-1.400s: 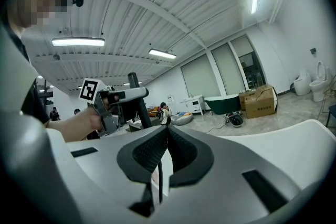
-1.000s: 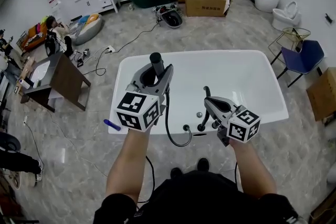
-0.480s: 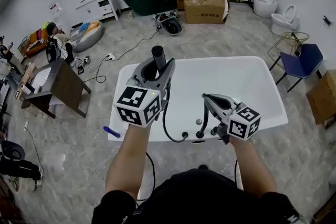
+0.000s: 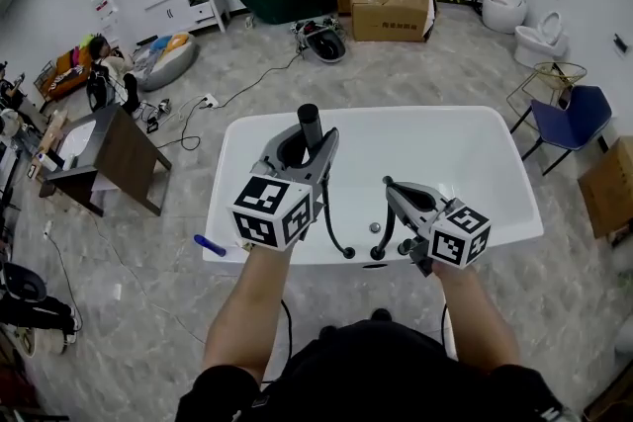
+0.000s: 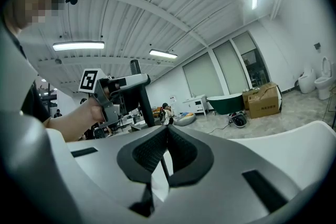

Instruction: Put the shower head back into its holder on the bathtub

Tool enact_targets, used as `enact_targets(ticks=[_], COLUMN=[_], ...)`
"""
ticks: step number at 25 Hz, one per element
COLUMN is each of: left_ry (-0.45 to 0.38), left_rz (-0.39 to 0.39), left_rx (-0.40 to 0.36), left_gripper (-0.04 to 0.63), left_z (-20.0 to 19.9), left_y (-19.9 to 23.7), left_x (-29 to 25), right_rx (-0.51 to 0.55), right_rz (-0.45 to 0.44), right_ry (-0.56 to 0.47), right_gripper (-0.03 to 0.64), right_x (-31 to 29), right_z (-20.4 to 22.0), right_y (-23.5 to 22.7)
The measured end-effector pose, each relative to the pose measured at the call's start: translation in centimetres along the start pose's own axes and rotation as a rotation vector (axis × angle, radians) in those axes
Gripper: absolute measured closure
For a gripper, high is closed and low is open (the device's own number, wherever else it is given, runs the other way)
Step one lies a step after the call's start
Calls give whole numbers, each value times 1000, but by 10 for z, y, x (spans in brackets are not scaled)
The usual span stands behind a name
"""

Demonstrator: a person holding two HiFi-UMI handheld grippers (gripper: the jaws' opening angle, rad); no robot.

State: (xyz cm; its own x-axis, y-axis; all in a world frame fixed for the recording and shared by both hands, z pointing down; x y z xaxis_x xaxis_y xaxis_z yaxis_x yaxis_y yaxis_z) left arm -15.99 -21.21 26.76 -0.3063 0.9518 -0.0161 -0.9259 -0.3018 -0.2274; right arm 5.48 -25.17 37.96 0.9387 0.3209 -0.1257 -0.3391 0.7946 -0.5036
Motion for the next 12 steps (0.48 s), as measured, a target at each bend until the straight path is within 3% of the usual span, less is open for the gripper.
enact_targets(ticks=[12], left_ry=[136], left_rz=[25], left_rx=[108], left_gripper=[468], left_z=[71], left_y=[-18], left_x=[3], right_rx=[-69], right_rz=[25], right_ry=[59], right_gripper=[601], right_x=[-1], right_z=[33], right_y=[-7])
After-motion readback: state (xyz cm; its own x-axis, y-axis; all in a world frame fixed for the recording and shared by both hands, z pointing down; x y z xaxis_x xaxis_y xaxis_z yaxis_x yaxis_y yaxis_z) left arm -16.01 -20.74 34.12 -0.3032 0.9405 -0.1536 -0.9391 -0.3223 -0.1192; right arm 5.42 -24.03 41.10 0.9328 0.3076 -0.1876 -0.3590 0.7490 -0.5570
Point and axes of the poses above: the fingertips, and each gripper's own axes: x backward along the fingers, y to its left, z out of its underside, the point moved 8 cm from there along x, backward along the fingers, and after that the axes turned 12 degrees about -x, right-handed, at the moved point
